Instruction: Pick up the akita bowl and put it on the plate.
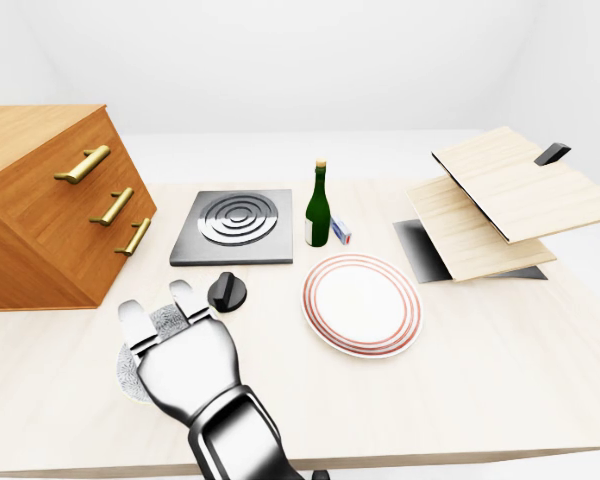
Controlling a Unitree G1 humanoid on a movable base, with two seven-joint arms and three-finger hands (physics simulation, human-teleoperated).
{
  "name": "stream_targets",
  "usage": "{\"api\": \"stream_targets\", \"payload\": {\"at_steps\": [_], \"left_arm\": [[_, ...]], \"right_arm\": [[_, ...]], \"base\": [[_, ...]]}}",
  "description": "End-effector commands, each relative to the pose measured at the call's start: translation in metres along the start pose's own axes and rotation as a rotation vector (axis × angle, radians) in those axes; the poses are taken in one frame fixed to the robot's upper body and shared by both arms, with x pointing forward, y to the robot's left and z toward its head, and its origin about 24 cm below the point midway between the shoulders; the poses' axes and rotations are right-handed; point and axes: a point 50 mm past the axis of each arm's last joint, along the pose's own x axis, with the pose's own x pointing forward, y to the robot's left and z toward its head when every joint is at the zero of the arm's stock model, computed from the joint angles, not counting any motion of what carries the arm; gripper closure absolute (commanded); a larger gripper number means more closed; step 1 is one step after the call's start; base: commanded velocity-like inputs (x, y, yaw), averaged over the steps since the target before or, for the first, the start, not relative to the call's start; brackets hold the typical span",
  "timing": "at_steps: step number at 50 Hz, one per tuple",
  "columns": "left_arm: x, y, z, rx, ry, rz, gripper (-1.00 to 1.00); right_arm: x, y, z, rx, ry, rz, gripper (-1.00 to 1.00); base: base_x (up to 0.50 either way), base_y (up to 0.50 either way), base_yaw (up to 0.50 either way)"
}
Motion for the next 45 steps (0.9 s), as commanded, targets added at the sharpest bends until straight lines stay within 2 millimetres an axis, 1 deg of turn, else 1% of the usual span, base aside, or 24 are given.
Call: {"api": "stream_targets", "payload": {"at_steps": [1,12,18,29,33,45], "left_arm": [[0.000,0.000,0.000,-0.002,0.000,0.000,-1.00],[0.000,0.000,0.000,-0.003,0.001,-0.002,-1.00],[0.000,0.000,0.000,-0.003,0.001,-0.003,-1.00],[0.000,0.000,0.000,-0.005,0.002,-0.003,-1.00],[0.000,0.000,0.000,-0.005,0.003,-0.004,-1.00],[0.000,0.000,-0.001,-0.006,0.004,-0.004,-1.00]], "right_arm": [[0.002,0.013,0.002,0.025,-0.029,0.061,-0.96],[0.002,0.014,0.003,0.022,-0.036,0.069,-0.96],[0.004,0.022,0.001,0.043,-0.044,0.105,-0.96],[0.007,0.027,0.000,0.065,-0.055,0.133,-0.96],[0.010,0.035,-0.005,0.099,-0.060,0.171,-0.96],[0.013,0.038,-0.004,0.117,-0.071,0.190,-0.96]], "base": [[0.00,0.00,0.00],[0.00,0.00,0.00],[0.00,0.00,0.00],[0.00,0.00,0.00],[0.00,0.00,0.00],[0.00,0.00,0.00]]}}
